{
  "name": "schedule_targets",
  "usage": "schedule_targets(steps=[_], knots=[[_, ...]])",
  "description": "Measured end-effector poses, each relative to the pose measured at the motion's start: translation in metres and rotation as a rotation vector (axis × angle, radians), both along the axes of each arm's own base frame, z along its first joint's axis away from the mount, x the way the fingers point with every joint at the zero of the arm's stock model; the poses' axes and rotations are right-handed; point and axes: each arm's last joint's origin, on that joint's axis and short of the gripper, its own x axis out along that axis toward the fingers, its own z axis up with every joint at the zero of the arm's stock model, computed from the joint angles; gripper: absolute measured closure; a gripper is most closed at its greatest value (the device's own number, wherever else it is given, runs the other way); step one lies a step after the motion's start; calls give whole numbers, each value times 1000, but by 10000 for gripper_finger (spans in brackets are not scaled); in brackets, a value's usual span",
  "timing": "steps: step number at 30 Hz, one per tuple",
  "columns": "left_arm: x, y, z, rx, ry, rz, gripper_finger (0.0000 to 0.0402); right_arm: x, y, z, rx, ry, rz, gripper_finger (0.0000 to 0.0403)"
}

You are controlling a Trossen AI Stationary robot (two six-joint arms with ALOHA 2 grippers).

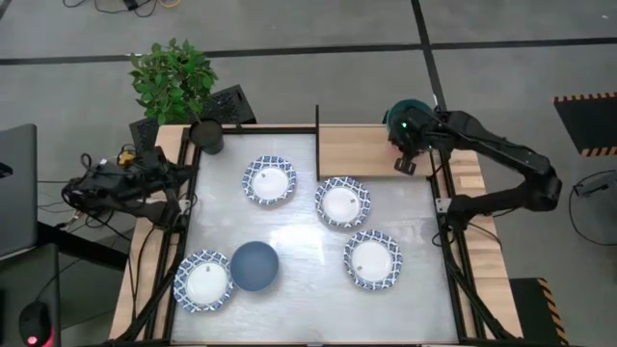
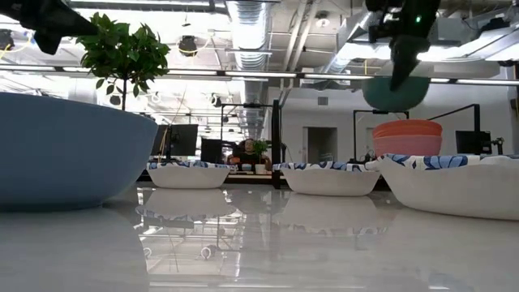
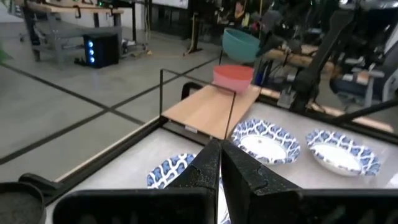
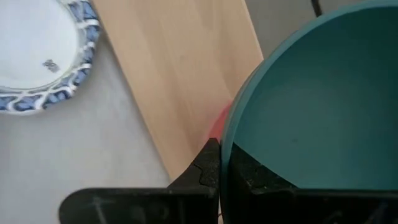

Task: Place and stack bowls onto a shelf
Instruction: Stack the green bowl on top of the orange bowl on the shelf

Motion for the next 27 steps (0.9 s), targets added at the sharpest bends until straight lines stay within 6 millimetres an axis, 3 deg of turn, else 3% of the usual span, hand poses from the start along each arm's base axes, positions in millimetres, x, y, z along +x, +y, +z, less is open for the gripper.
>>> schedule_targets(steps=[13, 27], knots=[[0, 0, 0, 1, 0, -5, 401, -26, -40, -32, 123, -57, -109, 377], [0, 0, 0, 2, 2, -1, 401, -21, -55, -48, 217, -55, -95, 377]])
